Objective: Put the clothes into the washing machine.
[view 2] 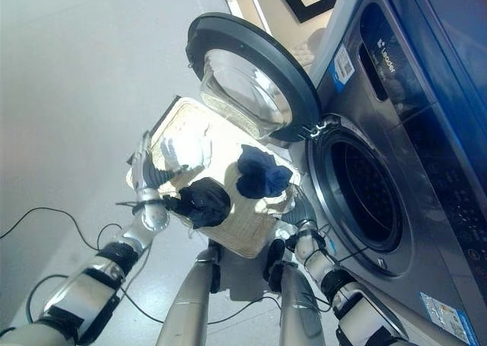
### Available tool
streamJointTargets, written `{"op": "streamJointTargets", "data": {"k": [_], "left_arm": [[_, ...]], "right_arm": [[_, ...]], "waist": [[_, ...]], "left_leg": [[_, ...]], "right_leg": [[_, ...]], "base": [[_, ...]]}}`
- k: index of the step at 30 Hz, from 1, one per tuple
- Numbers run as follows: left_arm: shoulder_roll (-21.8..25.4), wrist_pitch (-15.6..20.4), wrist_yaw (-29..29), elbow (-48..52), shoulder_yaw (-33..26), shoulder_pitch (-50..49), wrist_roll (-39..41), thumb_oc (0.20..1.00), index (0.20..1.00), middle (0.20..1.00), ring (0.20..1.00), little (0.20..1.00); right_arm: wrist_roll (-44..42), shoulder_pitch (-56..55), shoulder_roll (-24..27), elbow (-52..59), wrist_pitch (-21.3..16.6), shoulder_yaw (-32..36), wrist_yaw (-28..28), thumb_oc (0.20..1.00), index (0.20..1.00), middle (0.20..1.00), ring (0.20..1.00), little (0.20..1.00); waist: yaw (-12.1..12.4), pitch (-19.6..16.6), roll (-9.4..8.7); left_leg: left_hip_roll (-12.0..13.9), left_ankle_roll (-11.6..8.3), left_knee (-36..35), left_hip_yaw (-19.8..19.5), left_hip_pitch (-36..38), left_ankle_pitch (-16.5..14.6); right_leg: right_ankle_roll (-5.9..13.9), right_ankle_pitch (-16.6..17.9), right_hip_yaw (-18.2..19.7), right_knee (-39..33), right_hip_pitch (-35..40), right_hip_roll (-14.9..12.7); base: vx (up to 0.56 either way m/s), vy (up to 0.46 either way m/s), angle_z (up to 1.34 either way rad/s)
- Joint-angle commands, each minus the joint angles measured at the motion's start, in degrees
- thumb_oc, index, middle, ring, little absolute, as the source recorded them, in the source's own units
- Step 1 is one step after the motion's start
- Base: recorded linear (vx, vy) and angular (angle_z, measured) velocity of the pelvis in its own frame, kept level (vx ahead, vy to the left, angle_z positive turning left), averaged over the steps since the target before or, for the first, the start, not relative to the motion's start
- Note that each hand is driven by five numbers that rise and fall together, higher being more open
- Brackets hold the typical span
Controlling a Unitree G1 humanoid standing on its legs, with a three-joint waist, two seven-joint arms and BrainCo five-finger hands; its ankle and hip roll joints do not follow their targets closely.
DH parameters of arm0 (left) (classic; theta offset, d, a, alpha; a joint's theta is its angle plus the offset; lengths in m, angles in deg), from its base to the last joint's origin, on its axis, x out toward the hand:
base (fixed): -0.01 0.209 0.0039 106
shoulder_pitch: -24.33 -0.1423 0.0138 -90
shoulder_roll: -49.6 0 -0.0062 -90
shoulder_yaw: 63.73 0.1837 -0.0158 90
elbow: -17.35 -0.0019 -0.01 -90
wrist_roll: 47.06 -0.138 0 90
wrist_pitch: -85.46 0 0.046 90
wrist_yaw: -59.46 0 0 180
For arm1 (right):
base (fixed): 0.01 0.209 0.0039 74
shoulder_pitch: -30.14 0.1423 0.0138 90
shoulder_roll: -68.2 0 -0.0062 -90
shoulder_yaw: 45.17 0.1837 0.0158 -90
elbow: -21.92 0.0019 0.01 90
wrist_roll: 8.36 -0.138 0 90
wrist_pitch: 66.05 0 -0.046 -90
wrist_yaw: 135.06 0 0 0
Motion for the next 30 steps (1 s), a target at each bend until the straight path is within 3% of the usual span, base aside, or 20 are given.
{"op": "streamJointTargets", "data": {"k": [1, 7, 14, 21, 24, 30], "left_arm": [[1.2, -2.4, -0.1, -1.6, -2.1, 3.0, 3.9, 1.0, 1.0, 1.0, 1.0, 1.0], [3.4, -5.7, 1.1, -6.2, -1.3, 9.3, 7.2, 1.0, 1.0, 1.0, 1.0, 1.0], [4.2, -12.8, 6.9, -11.5, 1.5, 15.2, 8.8, 1.0, 1.0, 1.0, 1.0, 1.0], [3.6, -15.4, 11.7, -13.1, 3.1, 16.7, 10.0, 1.0, 1.0, 1.0, 1.0, 1.0], [2.6, -20.2, 14.8, -14.8, 3.8, 17.1, 10.8, 1.0, 1.0, 1.0, 1.0, 1.0], [1.9, -26.5, 19.1, -18.7, 4.2, 18.5, 12.2, 1.0, 1.0, 1.0, 1.0, 1.0]], "right_arm": [[-2.7, -0.6, 1.4, 5.1, 0.6, -0.2, -1.2, 1.0, 1.0, 1.0, 1.0, 1.0], [-3.4, 1.6, 2.2, 5.3, 0.2, -1.2, -1.1, 1.0, 1.0, 1.0, 1.0, 1.0], [-3.4, 4.0, 2.8, 5.2, 0.6, -1.8, -1.4, 1.0, 1.0, 1.0, 1.0, 1.0], [-3.9, 5.2, 3.3, 4.2, 0.8, -2.0, -1.3, 1.0, 1.0, 1.0, 1.0, 1.0], [-4.8, 6.2, 3.0, 3.5, 0.9, -1.8, -1.4, 1.0, 1.0, 1.0, 1.0, 1.0], [-5.9, 8.0, 3.0, 4.4, 1.8, -1.8, -1.9, 1.0, 1.0, 1.0, 1.0, 1.0]], "waist": [[-0.9, -0.9, -0.65], [-2.0, -0.9, -1.18], [-3.3, -0.9, -1.12], [-3.6, -0.9, -0.99], [-3.6, -0.9, -1.08], [-3.8, -0.9, -1.94]], "left_leg": [[-1.0, 0.48, -0.3, 5.7, -1.6, -0.5], [-0.1, 0.1, -0.4, 6.9, -4.8, 0.0], [0.1, -0.66, -1.5, 7.8, -7.2, 0.7], [-0.1, -0.81, -3.0, 8.2, -8.0, 1.2], [-0.5, -0.94, -3.8, 8.1, -8.3, 1.5], [-0.3, -0.86, -5.5, 8.2, -9.1, 2.5]], "right_leg": [[5.2, 5.7, 2.8, -2.9, -2.8, 2.6], [5.22, 6.3, 3.1, -3.6, -6.1, 3.0], [5.54, 7.4, 3.3, -5.5, -8.6, 3.2], [6.05, 8.2, 3.3, -6.9, -9.6, 3.3], [6.35, 8.5, 3.3, -7.3, -10.2, 3.3], [6.86, 9.9, 3.4, -8.7, -11.1, 3.8]], "base": [[-0.04, 0.043, -0.21], [-0.03, 0.053, -0.16], [-0.02, 0.055, -0.1], [0.0, 0.018, -0.01], [0.0, 0.0, 0.0], [0.0, 0.0, 0.0]]}}
